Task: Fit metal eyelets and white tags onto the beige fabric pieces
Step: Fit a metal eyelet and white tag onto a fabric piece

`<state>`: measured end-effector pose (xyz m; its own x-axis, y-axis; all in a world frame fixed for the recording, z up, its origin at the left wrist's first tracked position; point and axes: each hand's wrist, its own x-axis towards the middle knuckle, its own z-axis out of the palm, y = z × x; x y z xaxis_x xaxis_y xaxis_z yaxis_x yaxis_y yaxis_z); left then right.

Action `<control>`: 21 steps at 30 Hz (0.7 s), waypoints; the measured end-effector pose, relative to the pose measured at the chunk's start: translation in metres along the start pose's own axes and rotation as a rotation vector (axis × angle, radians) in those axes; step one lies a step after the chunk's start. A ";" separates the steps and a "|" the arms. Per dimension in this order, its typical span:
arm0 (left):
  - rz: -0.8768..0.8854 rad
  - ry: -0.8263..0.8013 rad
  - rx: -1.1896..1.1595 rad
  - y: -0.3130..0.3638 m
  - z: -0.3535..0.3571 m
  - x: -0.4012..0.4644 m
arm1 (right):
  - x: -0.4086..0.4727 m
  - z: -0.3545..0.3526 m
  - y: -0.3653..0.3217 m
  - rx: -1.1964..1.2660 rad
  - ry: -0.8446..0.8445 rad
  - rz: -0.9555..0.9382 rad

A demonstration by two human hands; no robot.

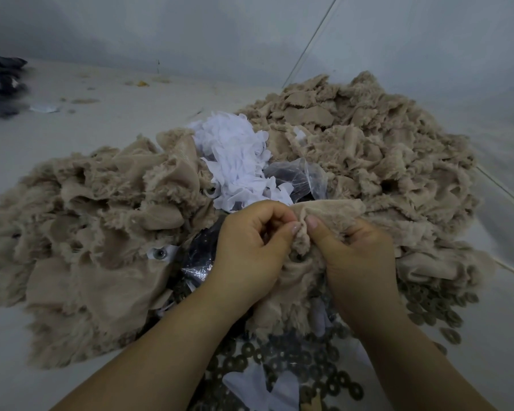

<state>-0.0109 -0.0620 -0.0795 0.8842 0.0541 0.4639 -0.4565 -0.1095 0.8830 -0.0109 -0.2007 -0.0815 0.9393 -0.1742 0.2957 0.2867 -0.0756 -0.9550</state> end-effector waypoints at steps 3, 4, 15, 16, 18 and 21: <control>0.059 -0.019 0.091 0.002 0.000 0.001 | 0.000 0.000 0.000 0.007 0.023 0.002; 0.092 -0.027 0.100 0.003 0.000 0.002 | 0.000 0.000 0.000 0.002 0.029 -0.003; -0.007 0.037 -0.038 0.000 0.004 0.000 | 0.000 0.001 0.004 -0.020 0.057 -0.020; -0.027 0.039 -0.065 0.000 0.004 0.000 | 0.000 0.001 0.004 -0.017 0.056 -0.022; -0.067 0.039 -0.118 -0.001 0.003 0.000 | 0.000 0.001 0.005 -0.001 0.053 -0.019; -0.090 0.037 -0.165 -0.002 0.003 0.001 | 0.000 0.001 0.005 -0.010 0.042 -0.019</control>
<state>-0.0086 -0.0648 -0.0813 0.9192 0.0930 0.3826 -0.3889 0.0620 0.9192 -0.0096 -0.2001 -0.0865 0.9247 -0.2139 0.3149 0.3027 -0.0887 -0.9490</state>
